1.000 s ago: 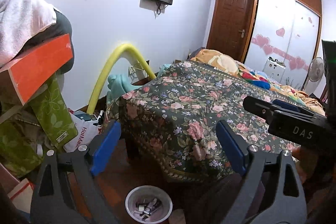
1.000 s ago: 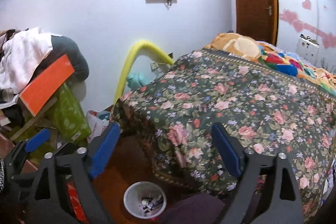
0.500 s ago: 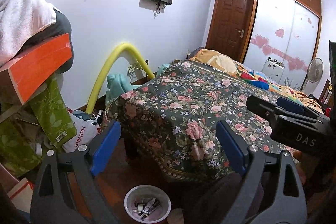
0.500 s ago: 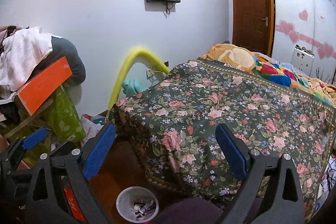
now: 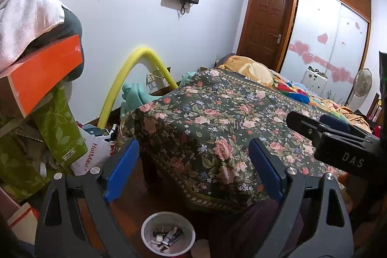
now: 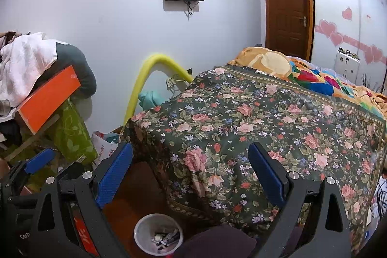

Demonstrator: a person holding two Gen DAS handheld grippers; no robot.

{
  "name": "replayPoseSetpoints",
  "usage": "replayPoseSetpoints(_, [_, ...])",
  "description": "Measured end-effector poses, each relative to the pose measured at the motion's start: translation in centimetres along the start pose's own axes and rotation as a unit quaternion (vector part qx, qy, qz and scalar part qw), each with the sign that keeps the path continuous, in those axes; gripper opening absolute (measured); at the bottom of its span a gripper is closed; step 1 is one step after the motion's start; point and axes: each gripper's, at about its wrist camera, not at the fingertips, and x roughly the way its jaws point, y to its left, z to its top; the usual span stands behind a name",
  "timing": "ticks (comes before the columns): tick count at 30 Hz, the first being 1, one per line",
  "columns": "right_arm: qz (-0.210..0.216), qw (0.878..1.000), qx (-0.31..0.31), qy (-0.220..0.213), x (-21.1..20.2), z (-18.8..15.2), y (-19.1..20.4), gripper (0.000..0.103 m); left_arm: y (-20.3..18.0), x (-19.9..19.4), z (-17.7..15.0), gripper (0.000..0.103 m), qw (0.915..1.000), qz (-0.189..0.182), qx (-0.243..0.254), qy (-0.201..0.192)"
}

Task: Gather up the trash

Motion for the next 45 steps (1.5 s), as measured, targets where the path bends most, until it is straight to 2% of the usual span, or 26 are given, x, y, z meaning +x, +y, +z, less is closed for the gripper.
replayPoseSetpoints(33, [0.004, 1.000, -0.002, 0.004, -0.10, 0.03, 0.12, 0.095, -0.54, -0.12, 0.01, 0.092, 0.9999, 0.006, 0.010, -0.003])
replayPoseSetpoints(45, [0.003, 1.000, -0.004, 0.003, -0.15, 0.07, 0.18, 0.095, 0.18, -0.09, 0.14, 0.092, 1.0000, 0.001, -0.002, -0.002])
